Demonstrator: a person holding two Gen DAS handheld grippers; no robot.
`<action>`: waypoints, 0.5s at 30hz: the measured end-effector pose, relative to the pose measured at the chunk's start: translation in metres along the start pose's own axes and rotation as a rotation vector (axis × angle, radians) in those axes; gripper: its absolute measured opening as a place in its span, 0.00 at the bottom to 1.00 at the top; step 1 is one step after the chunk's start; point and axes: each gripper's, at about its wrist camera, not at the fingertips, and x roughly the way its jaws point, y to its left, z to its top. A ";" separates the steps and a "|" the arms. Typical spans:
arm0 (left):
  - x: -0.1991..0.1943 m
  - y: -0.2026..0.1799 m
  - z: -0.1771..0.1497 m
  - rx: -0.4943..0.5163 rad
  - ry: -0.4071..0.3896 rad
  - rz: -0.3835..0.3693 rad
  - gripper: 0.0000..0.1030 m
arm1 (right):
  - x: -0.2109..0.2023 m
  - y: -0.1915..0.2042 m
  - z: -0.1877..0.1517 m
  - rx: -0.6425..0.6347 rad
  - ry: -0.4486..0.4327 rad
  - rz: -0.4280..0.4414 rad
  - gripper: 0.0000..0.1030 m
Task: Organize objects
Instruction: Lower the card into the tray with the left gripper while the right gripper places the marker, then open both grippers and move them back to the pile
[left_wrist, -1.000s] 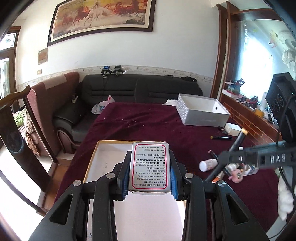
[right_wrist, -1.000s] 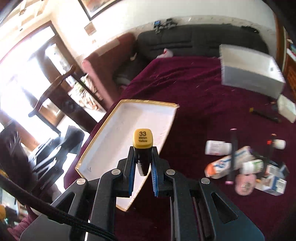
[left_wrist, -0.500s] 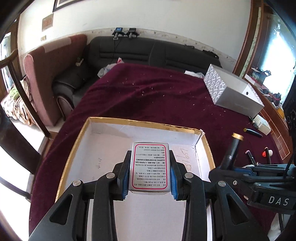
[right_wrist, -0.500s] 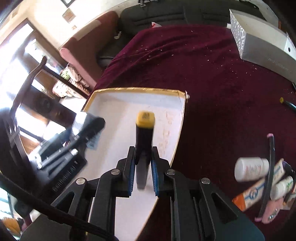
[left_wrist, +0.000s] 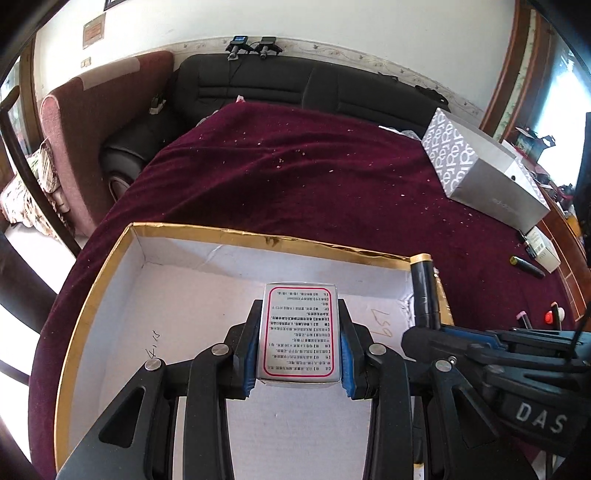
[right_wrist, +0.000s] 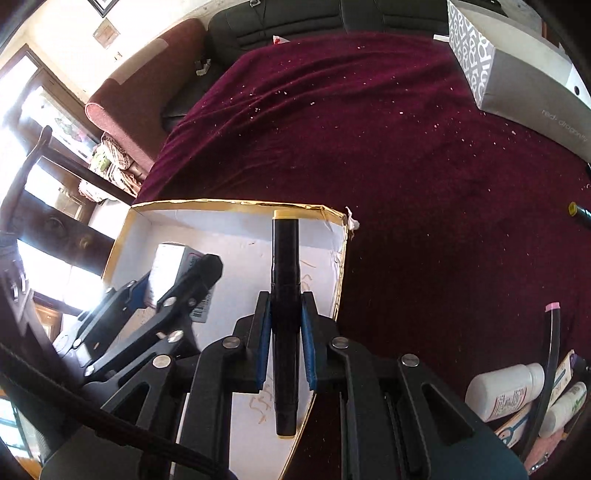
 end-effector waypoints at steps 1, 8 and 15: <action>0.002 0.002 0.000 -0.010 0.003 -0.003 0.29 | 0.000 0.001 -0.001 -0.003 0.000 -0.003 0.13; 0.011 0.006 -0.001 -0.041 0.031 -0.011 0.30 | 0.003 -0.002 -0.003 0.009 -0.004 -0.004 0.13; 0.010 0.012 0.000 -0.100 0.035 -0.035 0.43 | -0.008 -0.002 -0.006 0.015 -0.039 0.016 0.17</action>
